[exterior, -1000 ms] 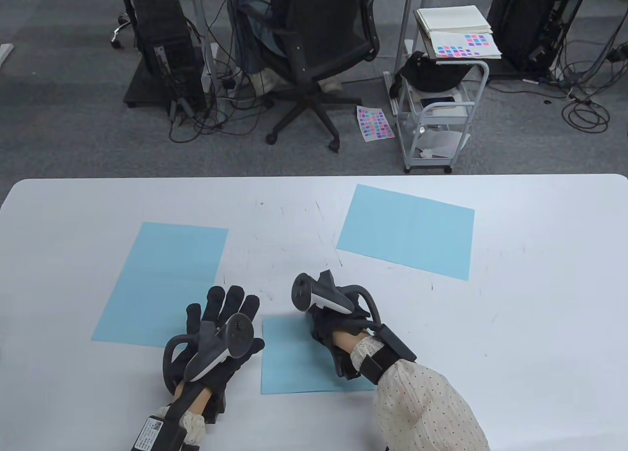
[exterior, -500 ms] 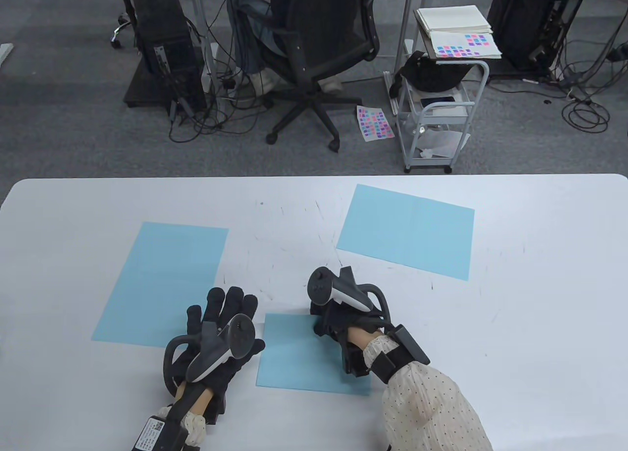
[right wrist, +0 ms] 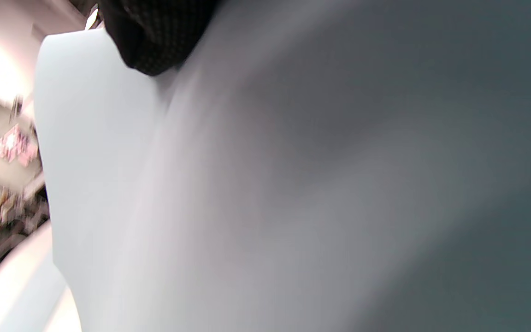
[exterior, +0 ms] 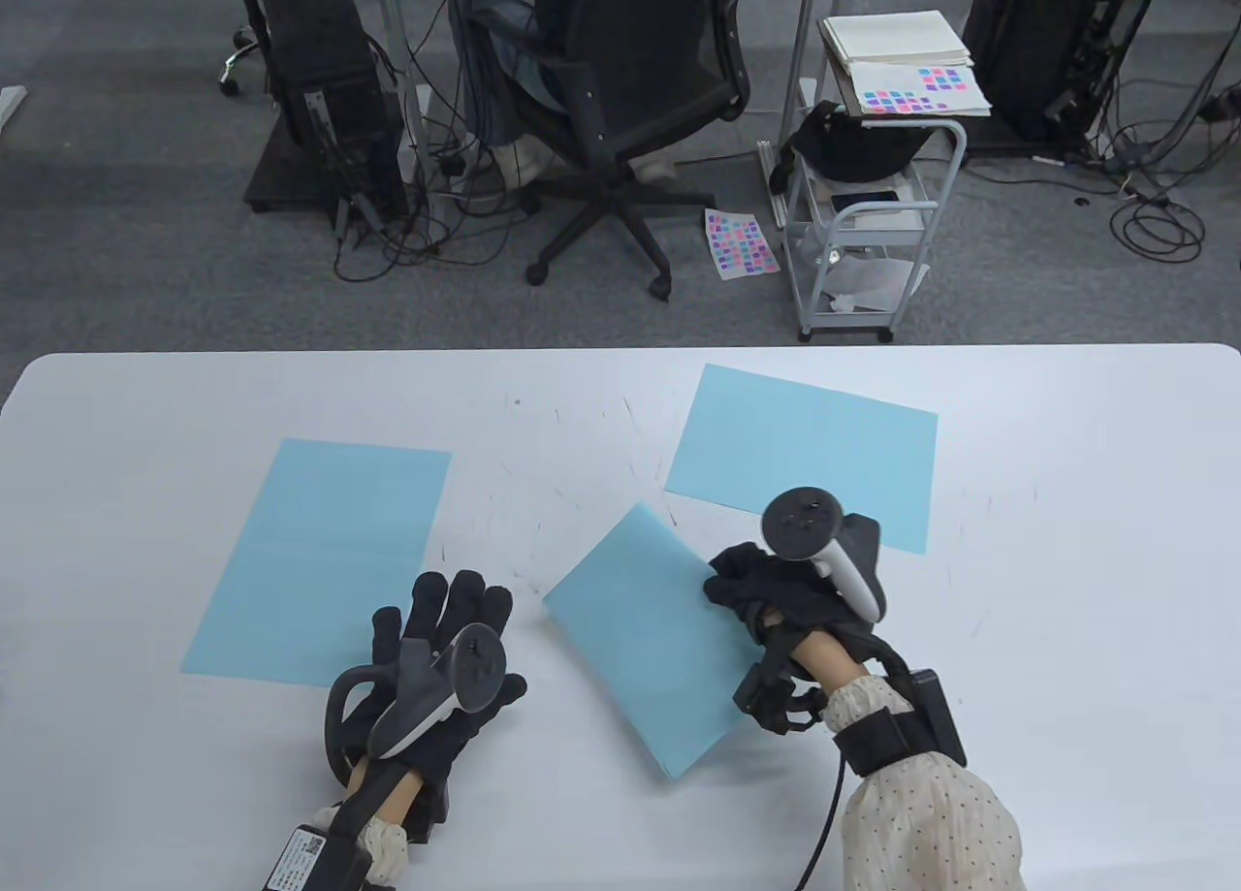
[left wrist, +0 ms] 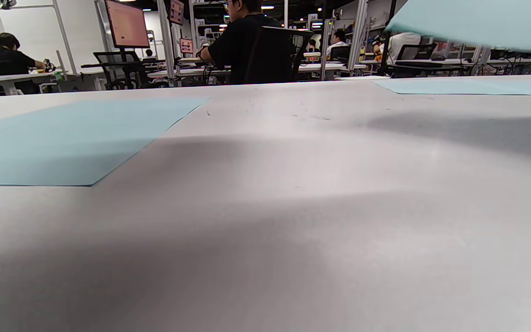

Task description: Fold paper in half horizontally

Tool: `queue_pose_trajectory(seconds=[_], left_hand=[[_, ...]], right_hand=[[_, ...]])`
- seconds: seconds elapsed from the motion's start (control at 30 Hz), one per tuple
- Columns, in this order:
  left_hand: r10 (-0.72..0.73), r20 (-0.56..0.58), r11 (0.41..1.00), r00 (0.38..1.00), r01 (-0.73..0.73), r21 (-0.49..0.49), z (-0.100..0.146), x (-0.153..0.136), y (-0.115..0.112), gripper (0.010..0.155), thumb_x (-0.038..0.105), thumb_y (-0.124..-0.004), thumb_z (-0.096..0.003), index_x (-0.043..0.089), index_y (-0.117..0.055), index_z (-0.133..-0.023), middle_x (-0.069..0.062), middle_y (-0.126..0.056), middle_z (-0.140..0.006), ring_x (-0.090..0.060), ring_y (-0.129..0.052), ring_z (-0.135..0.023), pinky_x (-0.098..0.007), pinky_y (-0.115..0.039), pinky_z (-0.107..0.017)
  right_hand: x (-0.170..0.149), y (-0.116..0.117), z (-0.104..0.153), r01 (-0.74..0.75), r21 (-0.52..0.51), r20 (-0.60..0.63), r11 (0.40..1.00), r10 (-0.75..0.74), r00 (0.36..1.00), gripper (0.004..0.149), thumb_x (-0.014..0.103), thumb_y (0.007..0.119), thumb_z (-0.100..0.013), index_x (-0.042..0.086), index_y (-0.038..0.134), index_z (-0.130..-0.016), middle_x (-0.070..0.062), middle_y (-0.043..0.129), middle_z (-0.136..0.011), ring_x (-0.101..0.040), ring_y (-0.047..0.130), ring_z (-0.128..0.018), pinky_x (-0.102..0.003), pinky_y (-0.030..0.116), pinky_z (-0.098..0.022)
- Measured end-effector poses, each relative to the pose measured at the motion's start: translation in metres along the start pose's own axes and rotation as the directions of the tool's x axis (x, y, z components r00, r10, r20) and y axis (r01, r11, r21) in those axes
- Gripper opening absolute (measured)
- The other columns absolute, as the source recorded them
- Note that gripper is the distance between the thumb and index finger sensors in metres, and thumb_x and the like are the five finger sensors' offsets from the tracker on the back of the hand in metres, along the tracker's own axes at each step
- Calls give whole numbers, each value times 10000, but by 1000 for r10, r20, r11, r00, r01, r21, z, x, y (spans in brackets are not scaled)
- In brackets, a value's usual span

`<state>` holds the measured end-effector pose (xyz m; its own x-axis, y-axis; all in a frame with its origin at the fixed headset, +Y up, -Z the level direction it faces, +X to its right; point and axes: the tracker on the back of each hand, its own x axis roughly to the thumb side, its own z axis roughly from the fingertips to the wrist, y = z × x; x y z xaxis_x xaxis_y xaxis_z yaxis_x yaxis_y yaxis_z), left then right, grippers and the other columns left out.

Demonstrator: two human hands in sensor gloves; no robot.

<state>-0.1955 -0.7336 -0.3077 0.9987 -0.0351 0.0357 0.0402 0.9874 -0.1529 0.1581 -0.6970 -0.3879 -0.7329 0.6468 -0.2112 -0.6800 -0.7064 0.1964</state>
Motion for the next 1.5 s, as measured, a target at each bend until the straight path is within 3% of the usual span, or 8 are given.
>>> queue_pose_trajectory(seconds=[0.17, 0.33, 0.7, 1.0, 1.07, 1.17, 1.33, 1.5], left_hand=[[4, 10, 1000, 1000, -4, -1, 2, 3, 0, 850, 677, -600, -311, 522, -199, -1043, 199, -130, -1193, -189, -124, -1164, -580, -275, -878], [15, 12, 1000, 1000, -15, -1, 3, 2, 0, 848, 678, -600, -311, 524, -199, -1043, 201, -129, -1193, -188, -124, -1164, -580, -273, -879], [16, 3, 1000, 1000, -16, -5, 3, 0, -2, 849, 677, -600, -309, 523, -201, -1042, 198, -132, -1193, -188, -127, -1164, -580, -277, -878], [22, -4, 1000, 1000, -22, -16, 2, -4, -3, 847, 677, -600, -309, 524, -204, -1042, 199, -131, -1192, -188, -127, -1164, -579, -279, -879], [25, -5, 1000, 1000, -25, -17, 2, -4, -2, 848, 677, -600, -311, 522, -202, -1044, 198, -131, -1193, -190, -127, -1163, -580, -278, -878], [25, -5, 1000, 1000, -25, -18, 2, -4, -2, 849, 677, -601, -309, 522, -206, -1044, 197, -133, -1192, -190, -131, -1164, -580, -280, -878], [32, -5, 999, 999, -32, -17, 2, -6, -1, 846, 677, -600, -309, 522, -210, -1044, 197, -134, -1192, -189, -131, -1163, -580, -280, -878], [36, -11, 999, 999, -37, -13, 2, -8, 0, 846, 676, -602, -309, 522, -214, -1045, 196, -135, -1193, -191, -133, -1163, -580, -281, -877]], right_hand=[[-50, -43, 14, 201, -204, -103, 958, -225, 969, 389, 292, 742, -447, 183, 761, -819, -1, 896, -621, -353, 715, -877, -625, 473, -706], [-98, -71, 25, 150, -351, -221, 924, -237, 946, 390, 294, 746, -446, 182, 767, -819, 1, 904, -615, -346, 728, -868, -621, 485, -702], [-179, -84, 26, -8, -405, -486, 914, -207, 849, 420, 304, 770, -449, 169, 757, -846, 0, 899, -630, -346, 704, -888, -614, 468, -712], [-184, -77, 17, -252, -309, -629, 917, 1, 777, 518, 340, 779, -461, 168, 686, -940, -14, 868, -687, -361, 618, -942, -617, 406, -733], [-180, -77, 14, -350, -187, -679, 918, 136, 721, 615, 394, 770, -458, 194, 585, -1010, -21, 817, -811, -368, 573, -971, -620, 392, -739], [-169, -79, 12, -430, -110, -719, 896, 227, 657, 686, 463, 732, -461, 223, 494, -1058, -45, 737, -954, -393, 504, -1008, -639, 360, -745], [-130, -83, -3, -400, -178, -615, 899, 215, 759, 665, 458, 726, -467, 305, 484, -1067, -64, 594, -1099, -406, 389, -1049, -658, 304, -748], [-86, -74, -31, -339, -216, -520, 916, 186, 834, 655, 468, 723, -464, 292, 518, -1060, -57, 544, -1125, -407, 352, -1059, -664, 292, -748]])
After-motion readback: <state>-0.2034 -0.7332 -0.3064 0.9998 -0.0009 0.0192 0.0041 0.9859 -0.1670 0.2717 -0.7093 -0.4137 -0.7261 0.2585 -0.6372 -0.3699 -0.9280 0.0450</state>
